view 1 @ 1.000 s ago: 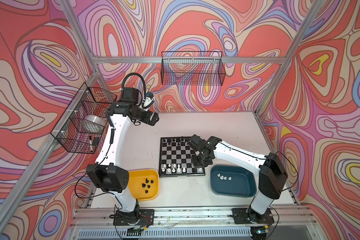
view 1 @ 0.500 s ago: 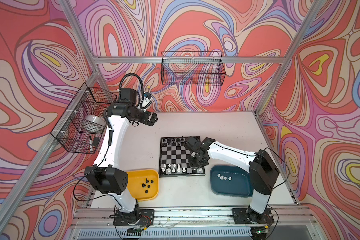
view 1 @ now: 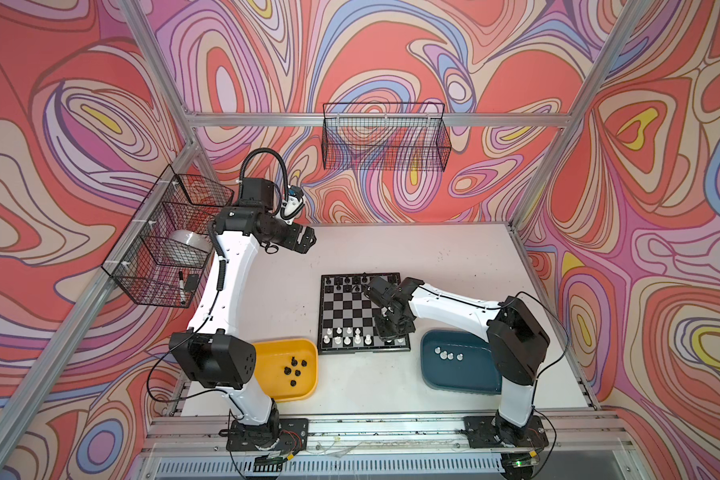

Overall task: Set up the chess pieces on the board
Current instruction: 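Lift the white piece and carry it over the board's near row, then lower the white piece onto its near-row square and open the right gripper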

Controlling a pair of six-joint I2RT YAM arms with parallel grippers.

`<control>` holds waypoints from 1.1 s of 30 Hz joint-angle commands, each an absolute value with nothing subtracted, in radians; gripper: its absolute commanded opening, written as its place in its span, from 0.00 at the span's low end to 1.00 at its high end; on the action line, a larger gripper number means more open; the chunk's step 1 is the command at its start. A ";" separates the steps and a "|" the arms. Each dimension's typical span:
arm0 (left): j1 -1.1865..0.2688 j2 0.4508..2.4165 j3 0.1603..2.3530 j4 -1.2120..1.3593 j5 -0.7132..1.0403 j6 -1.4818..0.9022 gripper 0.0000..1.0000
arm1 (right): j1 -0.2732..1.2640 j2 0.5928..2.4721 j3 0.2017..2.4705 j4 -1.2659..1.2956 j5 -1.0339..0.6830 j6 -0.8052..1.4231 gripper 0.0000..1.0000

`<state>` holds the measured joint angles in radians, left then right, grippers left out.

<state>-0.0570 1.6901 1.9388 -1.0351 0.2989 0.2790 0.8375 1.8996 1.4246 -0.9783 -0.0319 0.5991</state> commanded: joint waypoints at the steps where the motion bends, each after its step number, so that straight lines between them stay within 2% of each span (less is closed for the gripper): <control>1: -0.048 1.668 1.928 -1.032 0.328 0.269 1.00 | 0.842 1.926 1.413 -0.963 -0.008 0.593 0.04; 13: -0.049 1.667 1.922 -1.030 0.332 0.269 1.00 | 0.842 1.939 1.413 -0.956 -0.004 0.593 0.05; 28: -0.048 1.659 1.920 -1.027 0.339 0.266 1.00 | 0.851 1.927 1.451 -0.978 0.018 0.594 0.25; 33: -0.048 1.655 1.924 -1.030 0.313 0.269 1.00 | 0.857 1.907 1.499 -1.024 0.037 0.593 0.27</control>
